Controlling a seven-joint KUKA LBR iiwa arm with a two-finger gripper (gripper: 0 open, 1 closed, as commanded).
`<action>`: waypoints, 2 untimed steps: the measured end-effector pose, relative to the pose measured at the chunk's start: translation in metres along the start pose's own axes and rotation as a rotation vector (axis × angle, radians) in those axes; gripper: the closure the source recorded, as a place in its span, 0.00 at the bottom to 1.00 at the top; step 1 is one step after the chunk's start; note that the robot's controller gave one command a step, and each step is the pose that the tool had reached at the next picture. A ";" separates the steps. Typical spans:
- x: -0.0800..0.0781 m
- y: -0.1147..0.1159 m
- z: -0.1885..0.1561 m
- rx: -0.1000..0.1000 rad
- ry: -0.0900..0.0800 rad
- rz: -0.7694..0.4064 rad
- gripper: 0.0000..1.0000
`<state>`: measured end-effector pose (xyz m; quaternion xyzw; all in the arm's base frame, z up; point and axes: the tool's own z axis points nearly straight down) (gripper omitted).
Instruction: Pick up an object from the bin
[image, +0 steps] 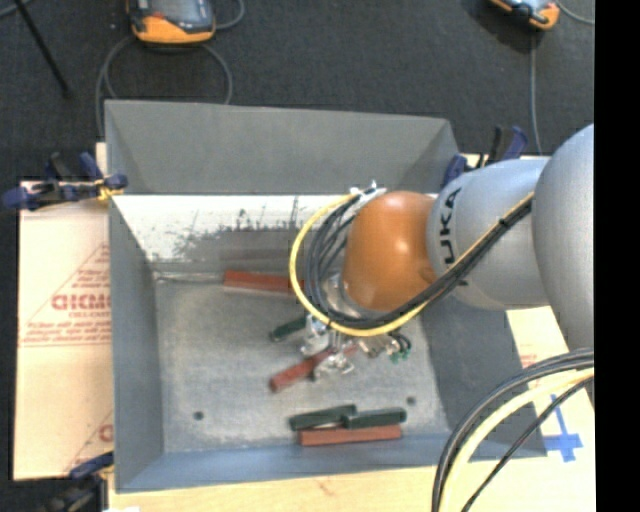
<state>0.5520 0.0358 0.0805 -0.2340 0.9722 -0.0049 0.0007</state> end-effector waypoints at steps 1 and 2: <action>0.001 0.000 -0.002 -0.001 0.000 0.001 1.00; 0.000 0.000 -0.006 -0.005 -0.005 0.004 1.00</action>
Offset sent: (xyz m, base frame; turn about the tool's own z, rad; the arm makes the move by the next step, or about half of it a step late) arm 0.0000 -0.0001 0.0016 0.0000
